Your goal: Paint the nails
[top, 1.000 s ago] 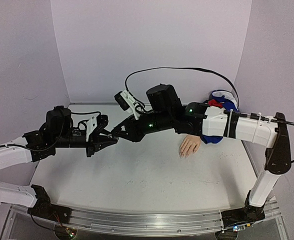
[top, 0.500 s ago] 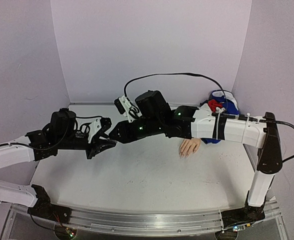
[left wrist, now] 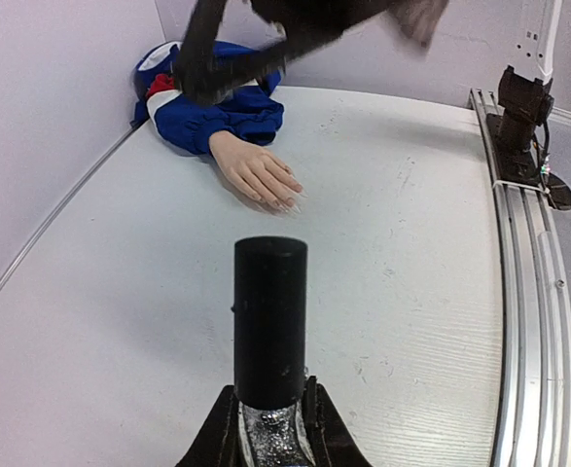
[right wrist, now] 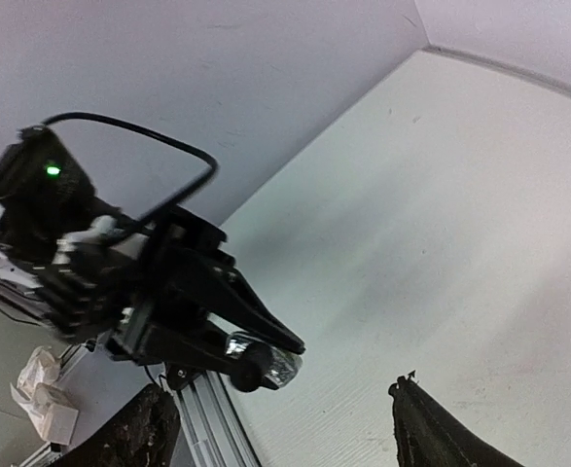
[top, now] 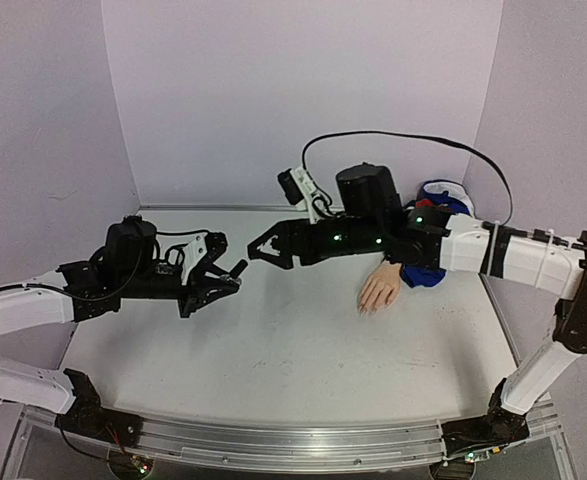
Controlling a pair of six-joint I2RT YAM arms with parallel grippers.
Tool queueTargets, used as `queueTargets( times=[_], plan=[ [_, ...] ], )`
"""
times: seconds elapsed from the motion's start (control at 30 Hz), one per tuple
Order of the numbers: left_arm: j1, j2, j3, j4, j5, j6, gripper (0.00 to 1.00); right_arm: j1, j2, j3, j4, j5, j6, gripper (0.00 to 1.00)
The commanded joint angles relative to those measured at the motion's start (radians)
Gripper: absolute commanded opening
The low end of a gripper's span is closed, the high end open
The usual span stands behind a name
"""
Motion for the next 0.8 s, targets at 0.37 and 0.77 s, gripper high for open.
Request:
queueTargets(
  times=[0.37,0.77],
  plan=[
    [0.017,0.077,0.098,0.144,0.55,-0.198,0.0,-0.078,-0.094,-0.164,0.349,-0.551,-0.423,0.63],
    [0.019,0.07,0.093,0.171,0.577,-0.219,0.0,-0.06,0.006,-0.113,0.436,-0.692,-0.411,0.49]
  ],
)
